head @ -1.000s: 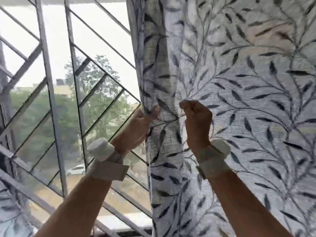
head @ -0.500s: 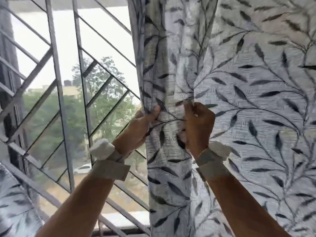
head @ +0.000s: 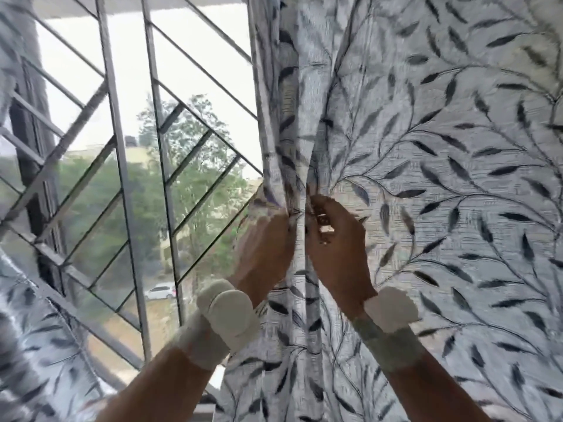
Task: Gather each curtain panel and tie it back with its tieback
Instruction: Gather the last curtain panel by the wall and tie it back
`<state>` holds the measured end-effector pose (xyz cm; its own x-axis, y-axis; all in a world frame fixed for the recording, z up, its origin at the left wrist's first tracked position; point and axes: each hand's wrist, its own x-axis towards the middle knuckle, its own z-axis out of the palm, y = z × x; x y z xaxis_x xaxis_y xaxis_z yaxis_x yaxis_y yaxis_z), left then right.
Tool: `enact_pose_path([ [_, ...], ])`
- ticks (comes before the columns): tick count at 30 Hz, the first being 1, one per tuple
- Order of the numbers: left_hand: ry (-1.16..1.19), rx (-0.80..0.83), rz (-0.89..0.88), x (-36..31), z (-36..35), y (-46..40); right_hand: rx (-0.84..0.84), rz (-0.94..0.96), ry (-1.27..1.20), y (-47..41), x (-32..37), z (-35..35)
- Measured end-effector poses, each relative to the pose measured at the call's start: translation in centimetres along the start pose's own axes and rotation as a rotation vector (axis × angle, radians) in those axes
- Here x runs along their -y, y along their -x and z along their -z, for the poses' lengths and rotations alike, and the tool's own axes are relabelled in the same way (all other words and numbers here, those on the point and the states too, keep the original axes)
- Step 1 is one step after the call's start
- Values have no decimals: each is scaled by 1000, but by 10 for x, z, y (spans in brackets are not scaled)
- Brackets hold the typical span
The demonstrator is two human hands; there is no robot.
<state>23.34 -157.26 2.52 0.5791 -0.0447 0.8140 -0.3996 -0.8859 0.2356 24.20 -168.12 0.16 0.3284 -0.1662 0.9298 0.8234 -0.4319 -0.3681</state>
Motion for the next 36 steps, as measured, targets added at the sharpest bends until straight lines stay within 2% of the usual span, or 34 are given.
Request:
enact_pose_path([
  [5, 51, 79, -166, 5, -7, 11, -3, -80, -109, 9, 4, -9],
  [8, 139, 200, -213, 9, -13, 22, 43, -184, -155, 6, 5, -8],
  [12, 121, 376, -184, 11, -6, 43, -24, -105, -62, 3, -5, -5],
  [13, 233, 375, -83, 12, 1, 45, -42, -85, -50, 4, -8, -5],
  [15, 707, 307, 184, 8, 17, 30, -70, -42, -41, 5, -13, -7],
  [16, 915, 253, 252, 5, 23, 17, -78, -33, -49, 7, -15, -10],
  [17, 990, 217, 276, 0, 25, 2, -73, -29, -57, 8, -15, -14],
  [21, 749, 144, 304, -17, 2, -38, -34, -22, -85, 11, -15, -26],
  [25, 851, 52, 350, -14, -14, -42, 62, -55, -128, 9, -16, -16],
  [26, 874, 55, 361, -12, -17, -42, 13, -37, -145, 9, -18, -6],
  [28, 947, 93, 328, -4, -22, -43, -236, -1, -110, 7, -23, 17],
  [29, 993, 120, 296, -1, -22, -42, -353, -50, -102, 4, -27, 28],
  [30, 1044, 151, 268, 1, -21, -40, -400, -164, -115, -3, -34, 36],
  [31, 1089, 184, 253, -1, -20, -38, -375, -314, -145, -13, -38, 43],
  [33, 1099, 229, 202, -3, -15, -37, -213, -540, -259, -31, -51, 38],
  [36, 974, 248, 113, 1, -15, -34, -12, -585, -480, -50, -62, 13],
])
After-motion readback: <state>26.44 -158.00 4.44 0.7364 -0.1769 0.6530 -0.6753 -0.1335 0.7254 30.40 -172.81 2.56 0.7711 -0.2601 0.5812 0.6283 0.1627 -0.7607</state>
